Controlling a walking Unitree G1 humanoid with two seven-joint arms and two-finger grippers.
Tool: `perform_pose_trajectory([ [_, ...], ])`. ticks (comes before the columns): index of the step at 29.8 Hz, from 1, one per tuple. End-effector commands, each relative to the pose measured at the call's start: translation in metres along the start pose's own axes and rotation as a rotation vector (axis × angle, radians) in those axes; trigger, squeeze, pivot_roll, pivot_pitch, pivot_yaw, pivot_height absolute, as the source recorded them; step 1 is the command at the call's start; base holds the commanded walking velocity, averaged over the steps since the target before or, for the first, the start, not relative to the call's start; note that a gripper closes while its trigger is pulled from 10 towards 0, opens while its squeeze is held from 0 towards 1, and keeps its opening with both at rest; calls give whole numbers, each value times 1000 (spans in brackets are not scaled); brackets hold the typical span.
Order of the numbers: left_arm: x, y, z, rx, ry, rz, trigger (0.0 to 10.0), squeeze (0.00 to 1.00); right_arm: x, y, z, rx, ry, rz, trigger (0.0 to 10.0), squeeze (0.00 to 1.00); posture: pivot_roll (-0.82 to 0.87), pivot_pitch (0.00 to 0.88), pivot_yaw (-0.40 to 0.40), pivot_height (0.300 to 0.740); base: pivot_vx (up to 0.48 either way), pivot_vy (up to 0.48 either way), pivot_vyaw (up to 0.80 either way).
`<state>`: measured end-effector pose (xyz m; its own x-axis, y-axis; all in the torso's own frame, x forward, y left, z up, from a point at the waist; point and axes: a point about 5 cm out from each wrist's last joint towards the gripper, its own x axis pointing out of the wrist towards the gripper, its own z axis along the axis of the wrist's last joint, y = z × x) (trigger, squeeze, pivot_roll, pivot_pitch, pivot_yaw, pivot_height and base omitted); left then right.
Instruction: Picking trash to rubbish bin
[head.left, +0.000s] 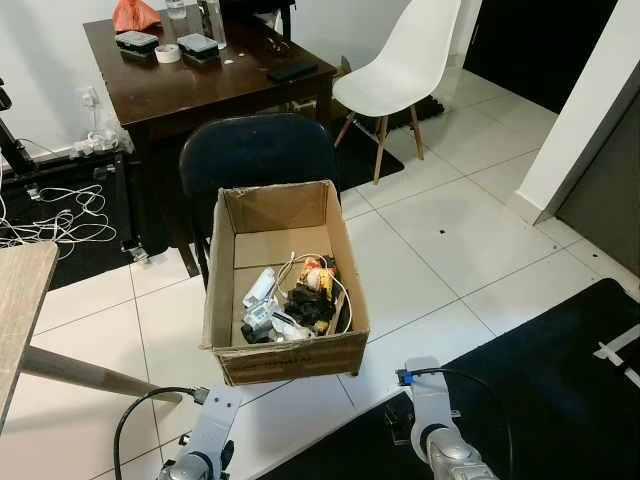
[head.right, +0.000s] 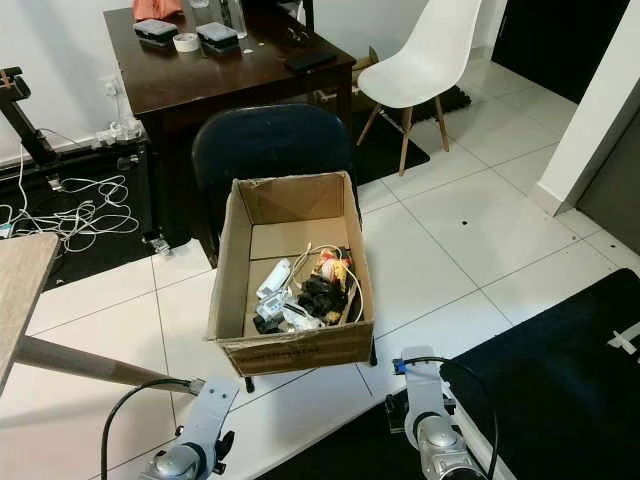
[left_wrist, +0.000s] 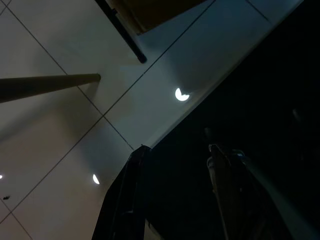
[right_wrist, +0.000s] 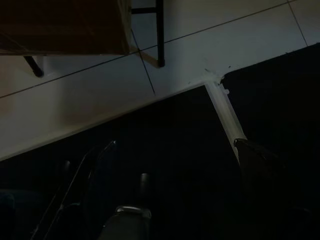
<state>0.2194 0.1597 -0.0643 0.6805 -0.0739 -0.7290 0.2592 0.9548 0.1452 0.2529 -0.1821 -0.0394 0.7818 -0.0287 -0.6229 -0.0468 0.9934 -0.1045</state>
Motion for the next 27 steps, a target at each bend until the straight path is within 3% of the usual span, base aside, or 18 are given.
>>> perform_pose_trajectory([
  [1,-4,3,-15,3,42,8,10000,0,0,5,-5,-14,28,24,10000,0,61,104,42,740,0,0,0],
  [9,-4,6,-16,-49,38,41,10000,0,0,6,-4,-2,33,34,10000,0,75,96,17,740,0,0,0],
  [17,-6,20,-17,-68,35,66,10000,0,-2,5,-8,56,20,15,10000,0,69,87,36,740,0,0,0],
  [21,-6,28,-12,-24,18,83,10000,0,-4,0,-11,82,6,0,10000,0,66,97,7,740,0,0,0],
  [27,-6,29,-9,-58,-9,127,10000,0,-11,-11,-29,53,46,-7,10000,0,104,97,-16,740,0,0,0],
])
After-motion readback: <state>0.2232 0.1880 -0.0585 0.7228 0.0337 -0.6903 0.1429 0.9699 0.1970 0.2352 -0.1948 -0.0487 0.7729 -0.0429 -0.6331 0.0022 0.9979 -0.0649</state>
